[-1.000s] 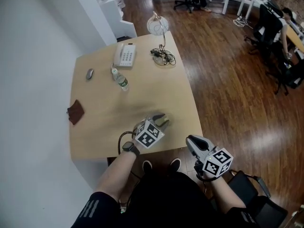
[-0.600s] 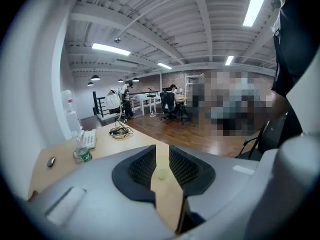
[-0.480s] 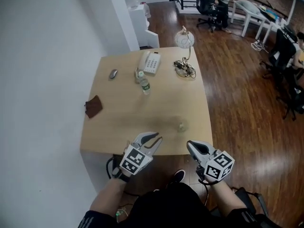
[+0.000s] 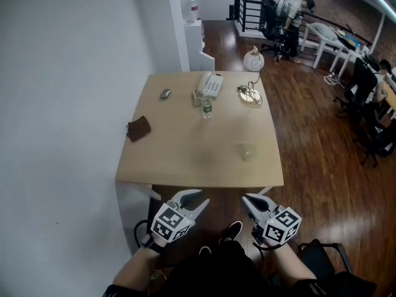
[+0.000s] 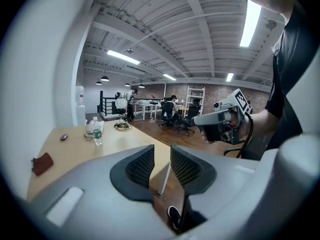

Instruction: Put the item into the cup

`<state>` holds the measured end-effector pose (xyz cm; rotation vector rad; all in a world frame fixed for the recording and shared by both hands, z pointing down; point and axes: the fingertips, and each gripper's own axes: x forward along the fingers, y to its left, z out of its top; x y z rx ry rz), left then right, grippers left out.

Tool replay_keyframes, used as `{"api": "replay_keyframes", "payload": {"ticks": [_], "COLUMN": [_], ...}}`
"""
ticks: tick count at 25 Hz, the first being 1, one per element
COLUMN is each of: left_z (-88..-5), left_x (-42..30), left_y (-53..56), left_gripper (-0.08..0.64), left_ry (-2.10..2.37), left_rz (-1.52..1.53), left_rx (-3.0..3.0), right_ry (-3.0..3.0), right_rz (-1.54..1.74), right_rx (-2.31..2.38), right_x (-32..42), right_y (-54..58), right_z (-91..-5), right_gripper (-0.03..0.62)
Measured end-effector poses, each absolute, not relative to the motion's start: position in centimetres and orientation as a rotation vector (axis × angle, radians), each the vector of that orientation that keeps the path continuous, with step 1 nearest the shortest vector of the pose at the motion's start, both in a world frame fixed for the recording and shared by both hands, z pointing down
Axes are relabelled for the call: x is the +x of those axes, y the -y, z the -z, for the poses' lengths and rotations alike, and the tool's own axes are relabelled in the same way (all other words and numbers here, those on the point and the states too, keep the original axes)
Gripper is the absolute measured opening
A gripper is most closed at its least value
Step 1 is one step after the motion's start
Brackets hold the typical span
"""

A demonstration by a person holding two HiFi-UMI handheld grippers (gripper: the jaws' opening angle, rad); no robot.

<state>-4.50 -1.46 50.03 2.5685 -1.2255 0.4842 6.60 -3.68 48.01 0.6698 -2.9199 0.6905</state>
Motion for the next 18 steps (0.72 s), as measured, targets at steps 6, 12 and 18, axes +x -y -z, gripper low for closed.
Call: {"api": "replay_keyframes", "payload": {"ticks": [6,12,18], "left_z": [-50.8,-51.8,-51.6], "left_x": [-5.0,-4.0,-3.3], "left_y": [-7.7,-12.4,-13.5], "left_gripper": [0.115,0.112,0.07], "left_ry": [1.163,1.163,1.226], "left_rz": [-0.539,-0.572,-0.557], "left_rx": [2.581,2.589,2.572], "right_ry": [2.901,2.897,2.906], "right_rz": [-0.643,-0.582,-0.522], "right_rx": [0.656,0.589,0.55], "right_x": [5.5,6.1,7.2], "right_y": [-4.9,-10.0,-11.7], "right_z": [-47.9,-47.5,-46.8], "right_gripper": [0.008,0.008,0.008]}}
